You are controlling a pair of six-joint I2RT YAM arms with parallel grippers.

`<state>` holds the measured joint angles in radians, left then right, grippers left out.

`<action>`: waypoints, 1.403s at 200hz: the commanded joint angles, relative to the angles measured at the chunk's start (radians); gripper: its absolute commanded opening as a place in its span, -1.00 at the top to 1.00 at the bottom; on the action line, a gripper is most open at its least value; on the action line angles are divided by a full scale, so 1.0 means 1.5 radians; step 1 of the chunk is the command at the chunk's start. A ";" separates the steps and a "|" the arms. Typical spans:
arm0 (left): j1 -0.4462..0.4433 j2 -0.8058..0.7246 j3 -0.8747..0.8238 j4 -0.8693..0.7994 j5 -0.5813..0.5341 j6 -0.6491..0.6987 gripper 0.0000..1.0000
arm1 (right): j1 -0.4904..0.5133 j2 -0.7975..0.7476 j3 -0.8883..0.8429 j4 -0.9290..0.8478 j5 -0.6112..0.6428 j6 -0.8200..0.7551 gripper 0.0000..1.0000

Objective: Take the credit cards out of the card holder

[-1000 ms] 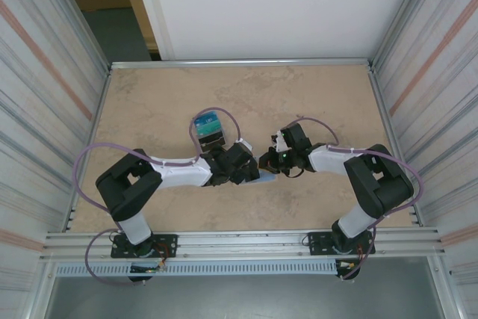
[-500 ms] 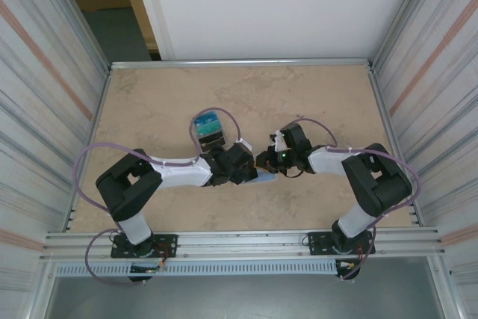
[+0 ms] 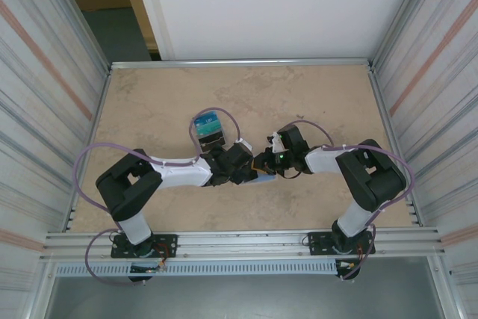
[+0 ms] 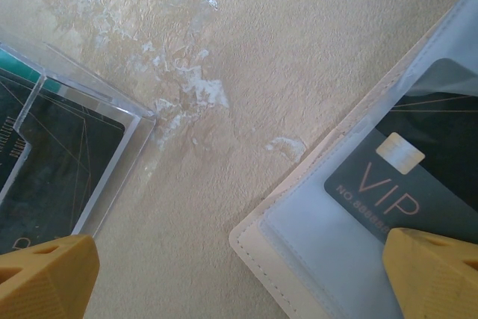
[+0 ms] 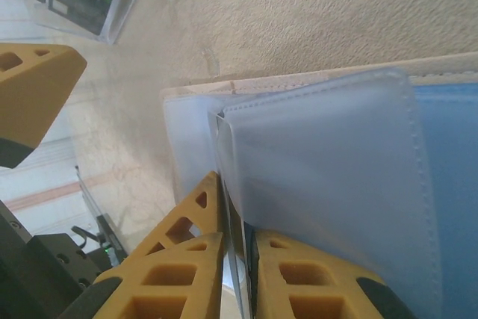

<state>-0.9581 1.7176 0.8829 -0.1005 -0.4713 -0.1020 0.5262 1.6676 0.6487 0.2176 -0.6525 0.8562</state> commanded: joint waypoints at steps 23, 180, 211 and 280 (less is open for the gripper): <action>-0.008 0.016 0.002 -0.014 0.015 -0.009 -0.97 | 0.014 0.014 0.015 -0.013 0.000 -0.002 0.78; 0.000 -0.036 -0.009 -0.017 0.022 -0.011 -0.97 | 0.018 -0.135 0.084 -0.290 0.185 -0.134 1.00; 0.001 -0.061 -0.008 -0.021 0.023 -0.011 -0.97 | 0.018 -0.179 0.087 -0.315 0.204 -0.147 1.00; 0.001 -0.106 -0.007 -0.029 0.027 -0.014 -0.97 | 0.019 -0.210 0.063 -0.293 0.187 -0.136 1.00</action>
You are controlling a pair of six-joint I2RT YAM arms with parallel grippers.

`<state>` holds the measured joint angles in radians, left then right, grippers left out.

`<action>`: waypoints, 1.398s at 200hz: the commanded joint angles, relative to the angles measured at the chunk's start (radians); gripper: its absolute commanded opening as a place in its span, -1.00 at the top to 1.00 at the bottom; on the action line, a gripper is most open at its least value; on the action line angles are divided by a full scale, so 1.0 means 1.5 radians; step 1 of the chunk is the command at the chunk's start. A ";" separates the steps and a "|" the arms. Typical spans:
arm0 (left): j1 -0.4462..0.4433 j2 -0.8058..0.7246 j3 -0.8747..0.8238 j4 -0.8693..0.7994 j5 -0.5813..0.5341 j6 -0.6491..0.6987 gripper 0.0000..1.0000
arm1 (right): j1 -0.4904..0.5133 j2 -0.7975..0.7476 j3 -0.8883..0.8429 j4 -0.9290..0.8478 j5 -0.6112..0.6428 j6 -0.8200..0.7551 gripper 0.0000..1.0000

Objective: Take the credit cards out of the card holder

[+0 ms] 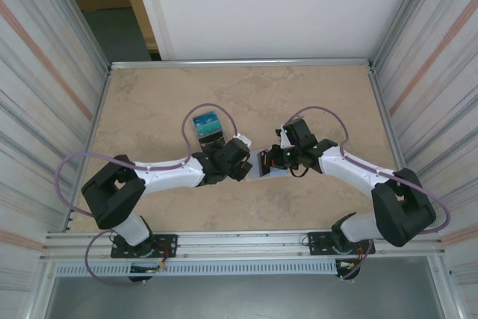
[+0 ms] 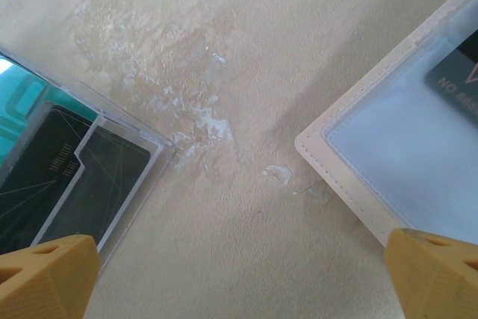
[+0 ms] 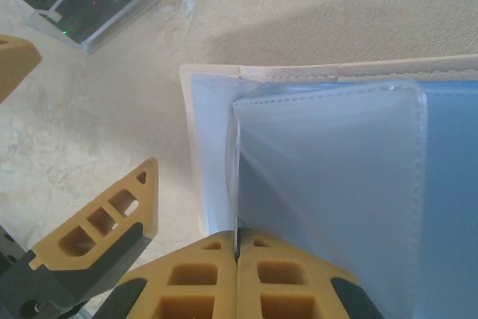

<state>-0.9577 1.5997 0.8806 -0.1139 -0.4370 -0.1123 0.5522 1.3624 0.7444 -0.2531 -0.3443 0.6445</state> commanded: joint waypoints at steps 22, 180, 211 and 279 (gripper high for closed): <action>0.001 -0.032 -0.005 -0.024 0.001 -0.007 -0.97 | 0.002 0.020 -0.003 0.040 -0.045 0.022 1.00; 0.002 0.088 0.014 -0.003 0.015 -0.005 -0.97 | 0.010 0.171 0.018 0.089 -0.076 0.053 0.49; 0.002 0.095 0.015 -0.006 0.016 -0.006 -0.97 | 0.007 0.170 0.023 0.100 -0.089 0.052 0.40; 0.002 0.103 0.023 -0.006 0.025 -0.006 -0.97 | 0.013 0.154 0.061 0.047 -0.046 0.035 0.29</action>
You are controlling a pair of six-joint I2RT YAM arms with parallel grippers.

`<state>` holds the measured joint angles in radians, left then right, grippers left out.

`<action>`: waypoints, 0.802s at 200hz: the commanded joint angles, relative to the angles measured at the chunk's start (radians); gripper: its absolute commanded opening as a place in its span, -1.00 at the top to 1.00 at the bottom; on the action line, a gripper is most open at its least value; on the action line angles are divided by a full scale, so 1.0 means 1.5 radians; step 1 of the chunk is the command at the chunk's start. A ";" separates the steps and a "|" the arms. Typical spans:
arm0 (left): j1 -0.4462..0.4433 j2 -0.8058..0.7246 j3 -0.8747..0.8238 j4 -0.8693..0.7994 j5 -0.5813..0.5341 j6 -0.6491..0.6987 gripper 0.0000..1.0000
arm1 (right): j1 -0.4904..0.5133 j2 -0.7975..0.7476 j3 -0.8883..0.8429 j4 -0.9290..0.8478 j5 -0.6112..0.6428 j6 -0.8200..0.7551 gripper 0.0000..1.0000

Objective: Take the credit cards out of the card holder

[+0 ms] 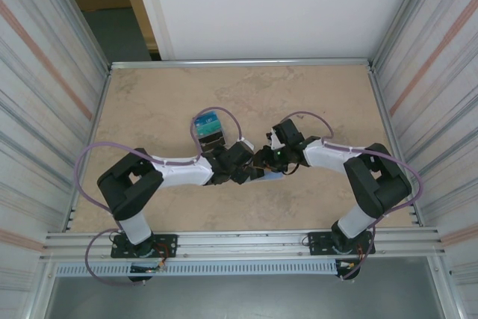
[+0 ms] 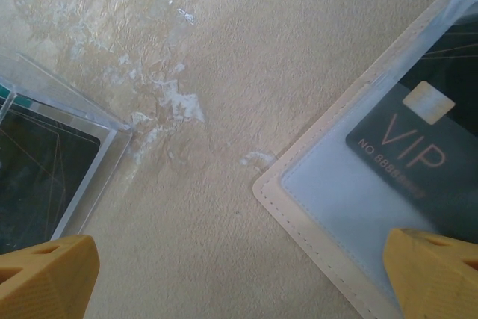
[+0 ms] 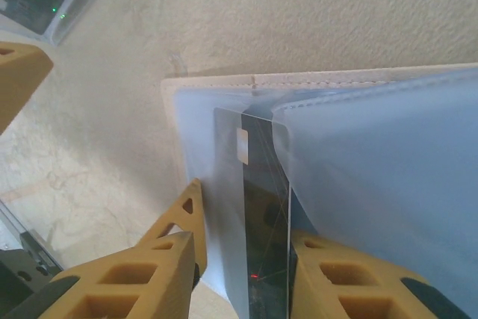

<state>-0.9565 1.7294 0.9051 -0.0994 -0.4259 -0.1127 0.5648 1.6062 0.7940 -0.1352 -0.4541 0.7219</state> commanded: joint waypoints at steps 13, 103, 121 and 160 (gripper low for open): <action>0.001 0.016 0.007 -0.015 0.019 -0.006 -0.97 | 0.008 -0.006 0.035 -0.046 0.041 -0.019 0.29; 0.001 0.009 -0.001 -0.015 0.017 -0.011 -0.97 | 0.043 -0.021 0.090 -0.163 0.115 -0.028 0.26; 0.001 0.007 -0.004 -0.015 0.017 -0.010 -0.97 | 0.046 -0.018 0.096 -0.180 0.130 -0.030 0.22; 0.001 0.008 -0.006 -0.014 0.018 -0.011 -0.97 | 0.051 -0.030 0.111 -0.205 0.170 -0.042 0.17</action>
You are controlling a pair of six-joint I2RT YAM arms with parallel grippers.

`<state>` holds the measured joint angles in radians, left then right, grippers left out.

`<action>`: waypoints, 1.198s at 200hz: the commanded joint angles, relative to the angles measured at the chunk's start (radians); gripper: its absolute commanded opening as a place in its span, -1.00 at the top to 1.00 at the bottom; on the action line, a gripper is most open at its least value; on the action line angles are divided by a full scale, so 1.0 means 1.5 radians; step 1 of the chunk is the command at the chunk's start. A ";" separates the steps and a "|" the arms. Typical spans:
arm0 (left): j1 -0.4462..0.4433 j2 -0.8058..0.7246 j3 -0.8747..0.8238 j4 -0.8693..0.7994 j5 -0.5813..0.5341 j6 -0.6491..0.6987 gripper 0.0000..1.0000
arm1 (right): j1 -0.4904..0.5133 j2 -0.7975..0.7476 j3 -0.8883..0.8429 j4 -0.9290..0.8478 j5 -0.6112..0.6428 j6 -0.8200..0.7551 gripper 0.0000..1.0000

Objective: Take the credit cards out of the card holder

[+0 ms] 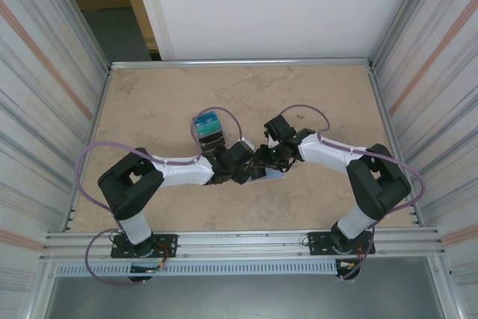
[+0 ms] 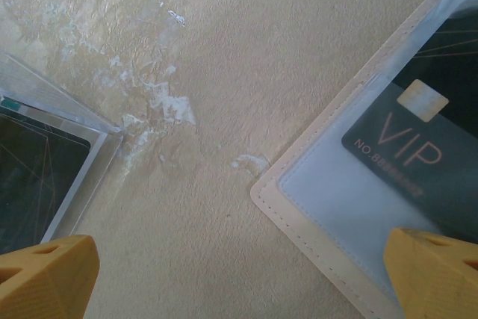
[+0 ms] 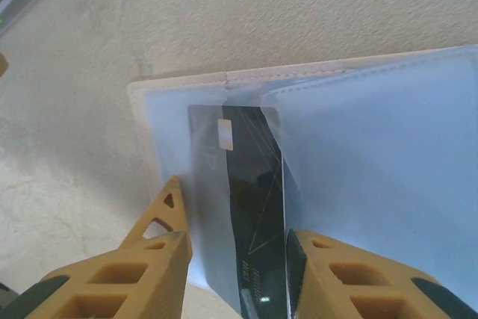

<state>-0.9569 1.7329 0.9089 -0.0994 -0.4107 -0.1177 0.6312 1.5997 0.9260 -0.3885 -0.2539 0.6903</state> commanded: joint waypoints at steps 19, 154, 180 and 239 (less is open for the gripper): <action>0.002 0.007 -0.008 -0.012 0.010 -0.007 -0.98 | 0.005 -0.030 0.027 -0.038 0.043 -0.025 0.14; 0.002 0.004 -0.016 -0.012 0.010 -0.013 -0.98 | -0.048 -0.060 -0.099 0.071 -0.074 0.028 0.39; 0.000 0.003 -0.017 -0.012 0.008 -0.015 -0.97 | -0.054 -0.050 -0.111 0.083 -0.077 0.033 0.38; 0.001 0.004 -0.016 -0.015 0.008 -0.015 -0.97 | -0.067 -0.016 -0.125 0.119 -0.097 0.033 0.38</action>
<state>-0.9569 1.7329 0.9051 -0.0891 -0.4103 -0.1322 0.5354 1.5532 0.7475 -0.2321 -0.3725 0.7261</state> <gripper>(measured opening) 0.987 0.308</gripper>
